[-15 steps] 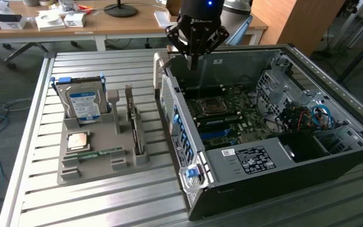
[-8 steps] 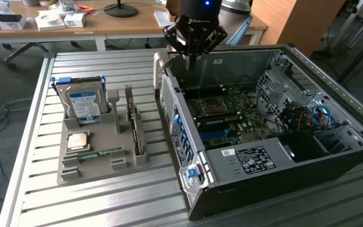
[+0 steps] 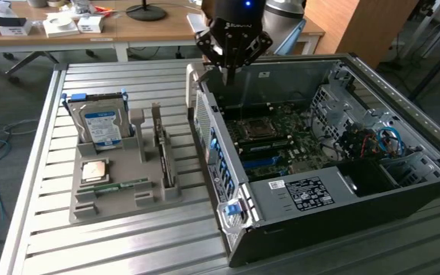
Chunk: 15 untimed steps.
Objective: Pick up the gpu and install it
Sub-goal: 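Reach for the gpu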
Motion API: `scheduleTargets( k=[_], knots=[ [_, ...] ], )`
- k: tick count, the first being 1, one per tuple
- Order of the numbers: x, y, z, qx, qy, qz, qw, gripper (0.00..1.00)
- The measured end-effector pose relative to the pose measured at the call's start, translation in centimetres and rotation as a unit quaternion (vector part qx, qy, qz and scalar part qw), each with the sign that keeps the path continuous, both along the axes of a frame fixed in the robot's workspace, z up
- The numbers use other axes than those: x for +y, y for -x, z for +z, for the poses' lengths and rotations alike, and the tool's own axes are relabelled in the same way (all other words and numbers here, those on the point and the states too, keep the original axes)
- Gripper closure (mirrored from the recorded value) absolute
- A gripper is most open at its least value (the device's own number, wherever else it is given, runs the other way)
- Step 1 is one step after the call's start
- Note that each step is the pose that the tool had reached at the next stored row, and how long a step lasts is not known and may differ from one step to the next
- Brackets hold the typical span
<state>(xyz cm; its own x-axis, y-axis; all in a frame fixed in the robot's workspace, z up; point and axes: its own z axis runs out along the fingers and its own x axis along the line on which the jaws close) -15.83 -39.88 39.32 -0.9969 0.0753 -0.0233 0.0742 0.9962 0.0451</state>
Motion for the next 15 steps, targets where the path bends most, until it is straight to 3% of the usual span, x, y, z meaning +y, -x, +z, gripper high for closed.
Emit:
scheduleTargets(
  k=[15],
  knots=[
    [0.00,0.87,0.00,0.0000,0.0000,0.000,1.0000,0.89]
  ],
)
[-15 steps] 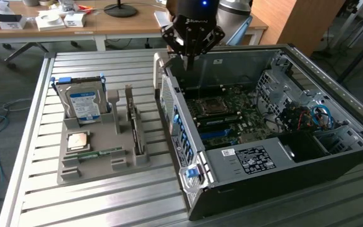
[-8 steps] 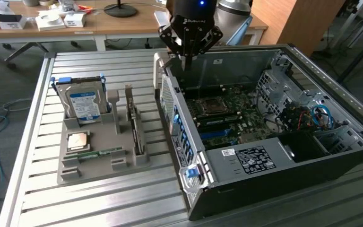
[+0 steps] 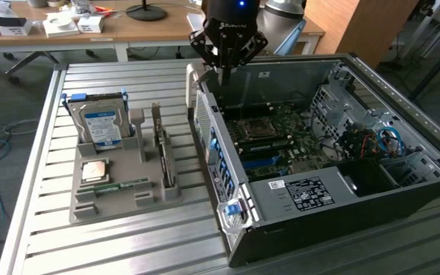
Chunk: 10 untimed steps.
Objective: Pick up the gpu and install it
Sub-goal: 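Reach for the gpu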
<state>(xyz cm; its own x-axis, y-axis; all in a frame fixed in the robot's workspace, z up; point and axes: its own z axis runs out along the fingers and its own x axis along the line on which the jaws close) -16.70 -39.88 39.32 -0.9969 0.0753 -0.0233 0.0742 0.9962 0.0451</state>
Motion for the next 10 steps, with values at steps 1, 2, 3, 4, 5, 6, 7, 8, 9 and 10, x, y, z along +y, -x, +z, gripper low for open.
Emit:
scheduleTargets(
  k=[1,2,3,4,5,6,7,8,9,10],
  knots=[
    [0.00,0.05,0.00,0.0000,0.0000,0.000,1.0000,0.89],
    [0.00,0.11,0.00,0.0000,0.0000,0.000,1.0000,0.89],
    [0.00,0.22,0.00,0.0000,0.0000,0.000,1.0000,0.89],
    [0.00,0.34,0.00,0.0000,0.0000,0.000,1.0000,0.89],
    [0.00,0.40,0.00,0.0000,0.0000,0.000,1.0000,0.89],
    [0.00,0.53,0.00,0.0000,0.0000,0.000,1.0000,0.89],
    [0.00,0.61,0.00,0.0000,0.0000,0.000,1.0000,0.89],
    [0.00,0.69,0.00,0.0000,0.0000,0.000,1.0000,0.89],
    [0.00,0.77,0.00,0.0000,0.0000,0.000,1.0000,0.89],
    [0.00,0.86,0.00,0.0000,0.0000,0.000,1.0000,0.89]
  ],
)
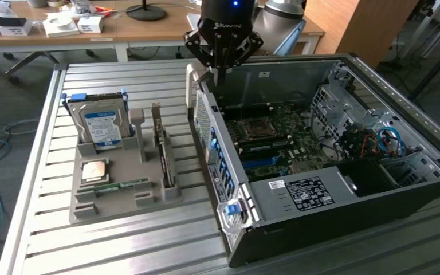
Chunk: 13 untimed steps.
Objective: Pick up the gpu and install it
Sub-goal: 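Reach for the gpu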
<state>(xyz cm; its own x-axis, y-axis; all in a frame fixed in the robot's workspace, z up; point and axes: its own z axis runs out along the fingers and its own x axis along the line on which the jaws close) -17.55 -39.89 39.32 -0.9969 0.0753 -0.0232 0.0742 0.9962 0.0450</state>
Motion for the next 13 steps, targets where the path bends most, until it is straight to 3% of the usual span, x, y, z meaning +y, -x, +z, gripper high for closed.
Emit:
scheduleTargets(
  k=[13],
  knots=[
    [0.00,1.4,-0.01,0.0000,0.0000,0.000,1.0000,0.89]
  ],
)
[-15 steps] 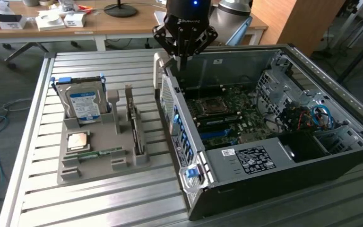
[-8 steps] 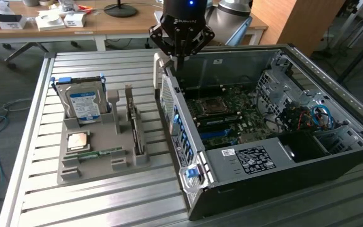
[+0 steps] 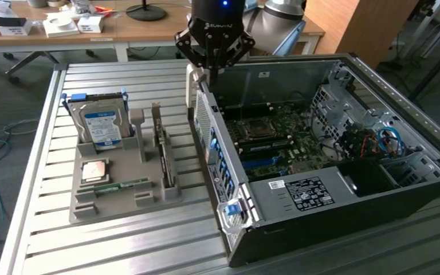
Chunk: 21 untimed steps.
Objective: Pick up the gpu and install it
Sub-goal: 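Reach for the gpu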
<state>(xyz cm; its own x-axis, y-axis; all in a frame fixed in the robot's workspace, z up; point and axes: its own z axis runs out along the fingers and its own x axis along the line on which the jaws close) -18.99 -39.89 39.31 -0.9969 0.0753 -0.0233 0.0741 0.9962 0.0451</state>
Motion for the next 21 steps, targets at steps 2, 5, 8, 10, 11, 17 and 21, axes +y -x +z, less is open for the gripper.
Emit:
scheduleTargets(
  k=[2,5,8,10,11,17,21],
  knots=[
    [0.00,0.2,0.00,0.0000,0.0000,0.000,1.0000,0.89],
    [0.00,0.5,0.00,0.0000,0.0000,0.000,1.0000,0.89],
    [0.00,0.8,-0.01,0.0000,0.0000,0.000,1.0000,0.89],
    [0.00,1.1,-0.01,0.0000,0.0000,0.000,1.0000,0.89],
    [0.00,1.2,-0.01,0.0000,0.0000,0.000,1.0000,0.89],
    [0.00,2.2,-0.02,0.0000,0.0000,0.000,1.0000,0.89],
    [0.00,2.8,-0.03,0.0000,0.0000,0.000,1.0000,0.89]
  ],
)
